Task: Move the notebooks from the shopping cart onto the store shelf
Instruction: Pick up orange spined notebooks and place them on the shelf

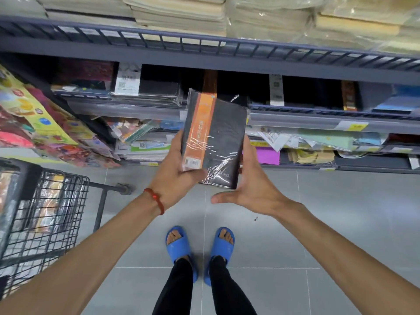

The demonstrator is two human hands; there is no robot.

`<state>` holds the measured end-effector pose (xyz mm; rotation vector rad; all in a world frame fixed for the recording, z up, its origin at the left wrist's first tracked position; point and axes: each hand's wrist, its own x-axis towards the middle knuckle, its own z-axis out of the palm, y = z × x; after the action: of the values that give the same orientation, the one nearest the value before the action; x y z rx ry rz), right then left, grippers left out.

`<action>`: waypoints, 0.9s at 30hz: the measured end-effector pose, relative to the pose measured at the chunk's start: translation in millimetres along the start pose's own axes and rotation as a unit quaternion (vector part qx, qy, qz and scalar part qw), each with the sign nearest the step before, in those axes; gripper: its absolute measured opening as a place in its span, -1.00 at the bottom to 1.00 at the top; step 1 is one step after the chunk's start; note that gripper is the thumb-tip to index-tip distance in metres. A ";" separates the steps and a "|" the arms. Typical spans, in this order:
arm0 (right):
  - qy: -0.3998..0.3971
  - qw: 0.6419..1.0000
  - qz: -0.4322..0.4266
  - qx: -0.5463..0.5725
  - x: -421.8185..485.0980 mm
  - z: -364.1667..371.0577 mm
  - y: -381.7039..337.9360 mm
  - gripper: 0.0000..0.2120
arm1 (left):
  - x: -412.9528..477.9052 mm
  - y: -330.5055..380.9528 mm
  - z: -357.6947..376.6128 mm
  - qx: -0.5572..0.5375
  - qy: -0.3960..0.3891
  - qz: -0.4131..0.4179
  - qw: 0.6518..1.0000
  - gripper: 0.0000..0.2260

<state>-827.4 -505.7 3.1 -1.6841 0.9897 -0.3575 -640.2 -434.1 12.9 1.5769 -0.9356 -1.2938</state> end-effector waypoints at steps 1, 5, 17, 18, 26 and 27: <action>-0.009 1.000 -0.004 -0.009 4.2 -6.9 3.4 0.37 | 5.3 0.7 1.7 0.015 -0.017 0.002 1.000 -0.07; 0.024 1.000 0.010 -0.018 16.1 -28.7 9.3 0.30 | 32.9 -2.2 9.0 0.108 -0.039 -0.009 0.993 0.25; 0.189 0.982 0.002 0.020 49.5 -29.5 31.3 -0.29 | 66.0 -5.9 21.1 0.213 0.149 0.048 0.964 -0.21; 0.199 0.980 0.000 0.021 50.3 -27.7 33.0 -0.29 | 68.2 -6.8 20.3 0.217 0.147 0.051 0.964 -0.20; 0.139 0.989 0.022 0.040 59.4 -30.8 34.5 -0.26 | 84.8 -13.0 11.0 0.158 0.088 0.055 0.982 -0.23; 0.138 0.989 0.022 0.041 59.8 -32.7 33.7 -0.28 | 85.7 -14.4 10.5 0.153 0.101 0.051 0.982 -0.25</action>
<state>-827.5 -574.1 -30.0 -1.5615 1.1957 -0.6059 -634.9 -510.3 -30.0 1.8303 -1.1073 -0.9302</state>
